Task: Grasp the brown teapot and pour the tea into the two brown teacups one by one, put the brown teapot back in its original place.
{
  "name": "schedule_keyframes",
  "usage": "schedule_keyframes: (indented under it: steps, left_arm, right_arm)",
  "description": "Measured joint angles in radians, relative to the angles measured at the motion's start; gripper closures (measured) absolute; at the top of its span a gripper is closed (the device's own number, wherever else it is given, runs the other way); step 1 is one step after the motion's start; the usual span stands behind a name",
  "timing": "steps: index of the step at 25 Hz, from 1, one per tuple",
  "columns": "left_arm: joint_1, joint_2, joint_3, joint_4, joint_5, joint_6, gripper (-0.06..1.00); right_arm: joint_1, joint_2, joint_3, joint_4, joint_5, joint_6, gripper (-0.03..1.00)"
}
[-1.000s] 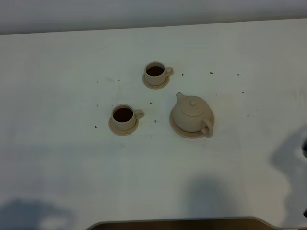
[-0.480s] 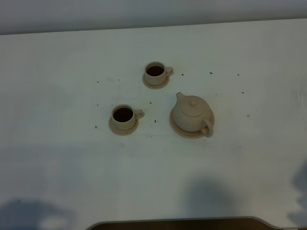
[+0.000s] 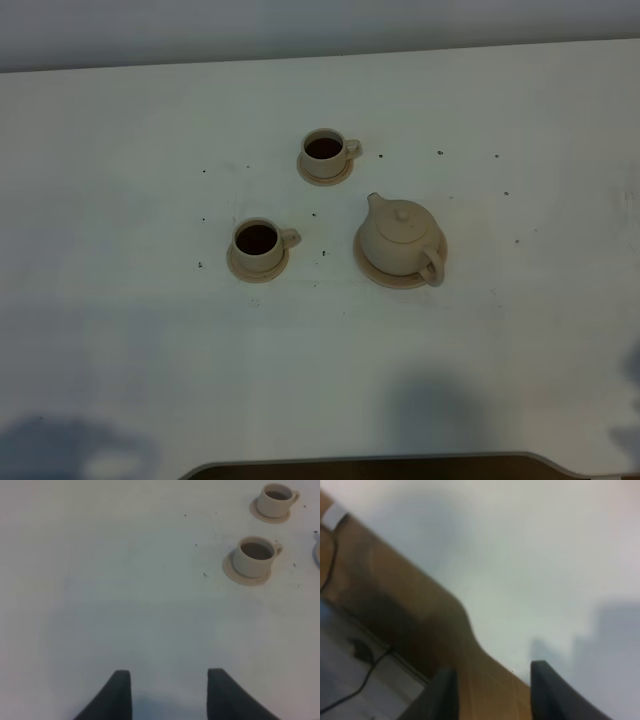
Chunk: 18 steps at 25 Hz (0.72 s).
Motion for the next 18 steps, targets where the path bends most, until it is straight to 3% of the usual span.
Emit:
schedule_keyframes:
  steps: [9, 12, 18]
  left_arm:
    - [0.0, 0.0, 0.0, 0.0, 0.0, 0.0, 0.59]
    - [0.0, 0.0, 0.0, 0.0, 0.0, 0.0, 0.59]
    - [0.0, 0.0, 0.0, 0.0, 0.0, 0.0, 0.59]
  right_arm:
    - [-0.361, -0.156, 0.002, -0.007, -0.005, 0.004, 0.61]
    - [-0.408, -0.242, 0.003, -0.007, -0.005, 0.004, 0.61]
    - [-0.413, -0.358, 0.004, -0.014, -0.004, 0.008, 0.61]
